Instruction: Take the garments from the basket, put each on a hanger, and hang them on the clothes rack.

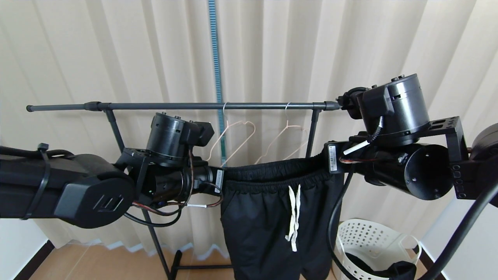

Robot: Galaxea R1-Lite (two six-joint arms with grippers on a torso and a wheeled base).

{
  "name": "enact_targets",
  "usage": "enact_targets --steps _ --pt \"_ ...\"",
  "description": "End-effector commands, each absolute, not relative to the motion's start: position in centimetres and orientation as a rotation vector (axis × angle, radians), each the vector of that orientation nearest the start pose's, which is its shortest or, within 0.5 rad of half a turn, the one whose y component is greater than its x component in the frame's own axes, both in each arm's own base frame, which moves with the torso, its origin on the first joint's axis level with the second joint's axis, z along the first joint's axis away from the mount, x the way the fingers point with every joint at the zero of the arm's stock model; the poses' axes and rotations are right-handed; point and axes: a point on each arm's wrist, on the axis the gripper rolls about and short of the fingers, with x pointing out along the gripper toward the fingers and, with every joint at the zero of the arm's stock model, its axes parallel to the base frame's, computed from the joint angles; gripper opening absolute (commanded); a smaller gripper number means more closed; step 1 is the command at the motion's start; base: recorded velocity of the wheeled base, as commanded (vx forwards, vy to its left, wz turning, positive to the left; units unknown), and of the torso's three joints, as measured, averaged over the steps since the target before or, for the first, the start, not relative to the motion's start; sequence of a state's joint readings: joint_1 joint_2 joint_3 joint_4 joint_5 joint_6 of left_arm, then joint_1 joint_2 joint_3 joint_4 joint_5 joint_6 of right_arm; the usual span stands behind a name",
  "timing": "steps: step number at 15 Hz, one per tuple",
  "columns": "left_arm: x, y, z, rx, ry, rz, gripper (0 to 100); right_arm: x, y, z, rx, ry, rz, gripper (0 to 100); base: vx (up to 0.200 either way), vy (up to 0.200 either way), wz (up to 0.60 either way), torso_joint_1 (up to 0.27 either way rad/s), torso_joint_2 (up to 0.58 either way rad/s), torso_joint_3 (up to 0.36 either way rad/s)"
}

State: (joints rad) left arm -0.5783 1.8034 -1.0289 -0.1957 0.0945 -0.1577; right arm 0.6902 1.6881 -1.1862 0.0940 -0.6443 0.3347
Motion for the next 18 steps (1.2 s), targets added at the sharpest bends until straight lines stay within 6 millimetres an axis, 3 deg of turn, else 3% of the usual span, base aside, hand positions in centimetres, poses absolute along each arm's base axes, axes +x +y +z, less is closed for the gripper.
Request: enact_targets --steps 1,2,6,11,18 --pt "28.8 -18.6 15.8 0.051 0.605 -0.422 0 24.2 18.3 22.6 -0.041 0.465 -0.033 0 0.000 0.000 0.00 0.000 0.00 0.000" --pt "28.8 -18.5 15.8 0.051 0.607 -0.422 100 24.3 18.2 22.5 -0.048 0.467 -0.034 0 0.000 0.000 0.00 0.000 0.00 0.000" --pt "28.6 -18.4 15.9 0.049 0.605 -0.418 100 24.3 18.2 22.5 -0.048 0.466 -0.036 0 0.000 0.000 0.00 0.000 0.00 0.000" --pt "29.3 -15.4 16.3 0.015 0.606 -0.364 100 25.8 16.6 22.5 -0.027 0.461 -0.104 0 0.000 0.000 0.00 0.000 0.00 0.000" --pt "27.0 -10.5 20.0 -0.158 0.556 -0.754 100 27.0 15.8 21.8 -0.033 0.480 -0.147 0 0.000 0.000 0.00 0.000 0.00 0.000"
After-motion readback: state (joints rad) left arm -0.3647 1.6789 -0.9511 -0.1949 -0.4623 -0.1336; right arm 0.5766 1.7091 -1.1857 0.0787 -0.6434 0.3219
